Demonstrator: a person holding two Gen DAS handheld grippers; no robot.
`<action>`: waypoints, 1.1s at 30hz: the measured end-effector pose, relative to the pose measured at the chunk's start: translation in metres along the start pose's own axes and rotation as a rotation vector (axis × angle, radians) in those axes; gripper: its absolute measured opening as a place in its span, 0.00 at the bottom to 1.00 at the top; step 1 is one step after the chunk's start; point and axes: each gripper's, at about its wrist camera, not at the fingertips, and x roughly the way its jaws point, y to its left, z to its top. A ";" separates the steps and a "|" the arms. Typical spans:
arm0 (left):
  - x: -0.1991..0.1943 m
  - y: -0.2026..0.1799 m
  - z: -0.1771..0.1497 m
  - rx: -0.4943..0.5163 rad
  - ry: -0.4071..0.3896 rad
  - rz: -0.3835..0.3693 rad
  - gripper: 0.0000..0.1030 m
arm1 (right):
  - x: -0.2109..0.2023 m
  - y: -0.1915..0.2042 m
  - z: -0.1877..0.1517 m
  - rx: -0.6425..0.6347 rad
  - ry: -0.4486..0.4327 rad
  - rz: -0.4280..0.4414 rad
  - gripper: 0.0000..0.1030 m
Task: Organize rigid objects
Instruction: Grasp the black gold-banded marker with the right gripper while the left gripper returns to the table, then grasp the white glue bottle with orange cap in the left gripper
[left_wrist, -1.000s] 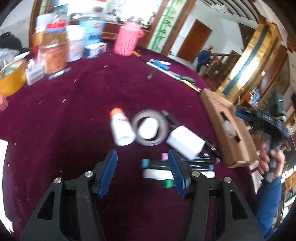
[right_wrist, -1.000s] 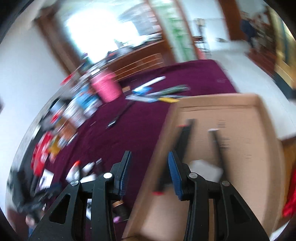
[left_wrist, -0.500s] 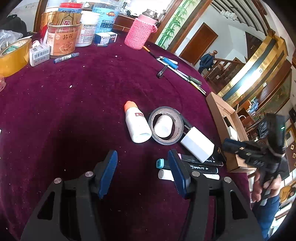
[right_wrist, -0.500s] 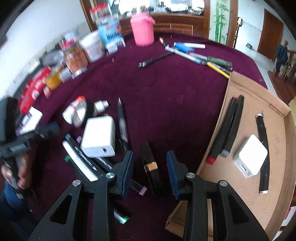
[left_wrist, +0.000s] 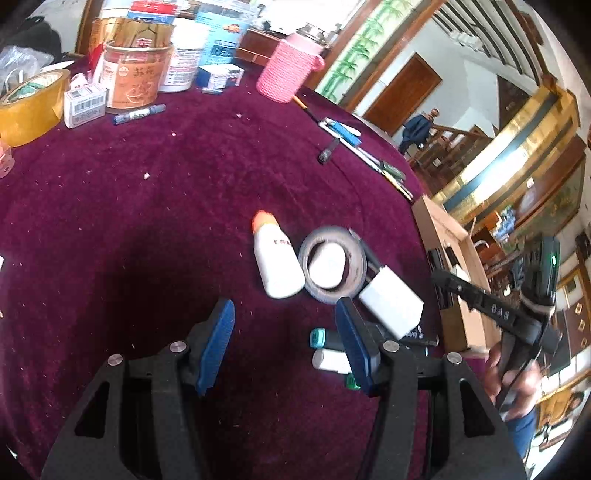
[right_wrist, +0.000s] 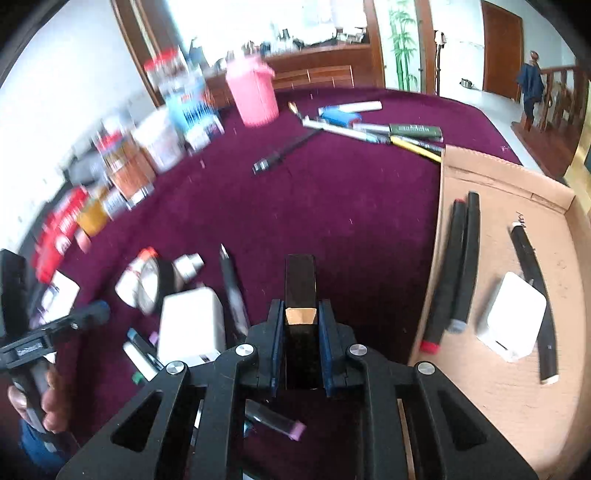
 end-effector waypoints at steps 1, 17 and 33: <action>0.001 0.000 0.005 -0.017 0.018 0.013 0.54 | -0.002 -0.001 -0.001 0.005 -0.018 0.010 0.15; 0.043 -0.011 0.041 0.004 0.150 0.148 0.23 | -0.015 -0.014 -0.003 0.068 -0.069 0.125 0.15; 0.041 -0.005 0.036 0.062 0.080 0.143 0.23 | -0.008 -0.012 -0.004 0.063 -0.067 0.131 0.15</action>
